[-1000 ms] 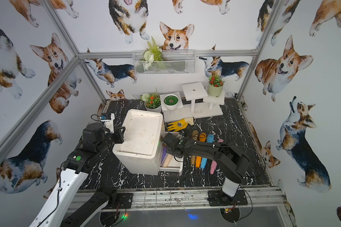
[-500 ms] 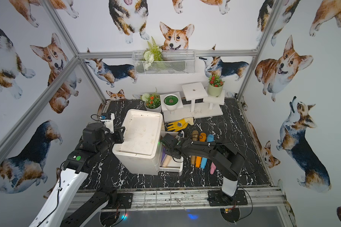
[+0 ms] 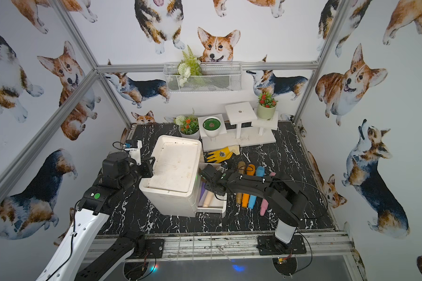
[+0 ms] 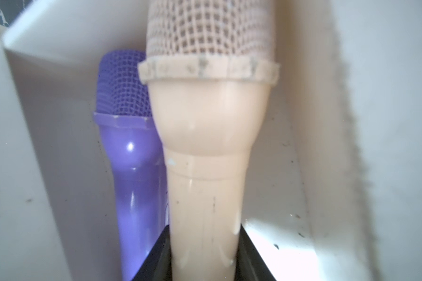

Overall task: Take the microphone out of the drawer
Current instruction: Pick up the microphone from the drawer.

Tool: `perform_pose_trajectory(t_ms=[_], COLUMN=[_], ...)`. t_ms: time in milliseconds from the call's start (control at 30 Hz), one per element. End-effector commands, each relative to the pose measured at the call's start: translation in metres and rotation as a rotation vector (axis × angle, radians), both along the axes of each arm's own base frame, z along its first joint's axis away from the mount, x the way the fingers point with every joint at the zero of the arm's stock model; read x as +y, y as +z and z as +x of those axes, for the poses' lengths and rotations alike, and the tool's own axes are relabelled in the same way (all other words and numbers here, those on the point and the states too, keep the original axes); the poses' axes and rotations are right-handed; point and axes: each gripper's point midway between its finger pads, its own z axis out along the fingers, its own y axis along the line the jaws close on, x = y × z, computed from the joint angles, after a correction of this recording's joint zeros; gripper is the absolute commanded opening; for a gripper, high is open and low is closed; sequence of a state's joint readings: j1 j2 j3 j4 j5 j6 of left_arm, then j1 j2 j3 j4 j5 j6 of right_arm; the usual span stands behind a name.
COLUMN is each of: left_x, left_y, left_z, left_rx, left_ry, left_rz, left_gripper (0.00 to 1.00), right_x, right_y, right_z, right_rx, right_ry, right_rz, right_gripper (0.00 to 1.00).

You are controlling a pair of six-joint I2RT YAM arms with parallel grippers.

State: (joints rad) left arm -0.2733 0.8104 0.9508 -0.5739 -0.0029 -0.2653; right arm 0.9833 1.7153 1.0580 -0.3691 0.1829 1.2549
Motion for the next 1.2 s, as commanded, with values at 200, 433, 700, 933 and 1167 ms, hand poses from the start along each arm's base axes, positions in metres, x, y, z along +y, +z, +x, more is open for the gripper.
perform_pose_trajectory(t_ms=[200,433,700,933,1167], left_x=[0.008,0.007,0.008,0.008,0.007], left_y=[-0.042,-0.041,-0.039,-0.039,-0.038], left_z=[-0.023,-0.024,-0.024,-0.023,-0.022], left_rx=[0.189,0.189,0.188,0.189,0.19], left_ry=[0.013,0.015,0.015,0.014,0.01], left_rz=[0.042,0.037,0.042,0.046,0.044], left_gripper=[0.06,0.06,0.06,0.06,0.06], right_x=[0.003,-0.001,-0.022,-0.072,-0.144], right_y=[0.032,0.054,0.083,0.105,0.109], right_z=[0.005,0.004,-0.001,-0.004,-0.003], right_rx=[-0.073,-0.12,-0.197,-0.242,-0.264], right_ry=[0.077,0.131,0.207,0.179,0.035], right_rz=[0.003,0.002,-0.06,-0.142,-0.142], right_gripper=[0.25,0.25,0.24,0.21,0.2])
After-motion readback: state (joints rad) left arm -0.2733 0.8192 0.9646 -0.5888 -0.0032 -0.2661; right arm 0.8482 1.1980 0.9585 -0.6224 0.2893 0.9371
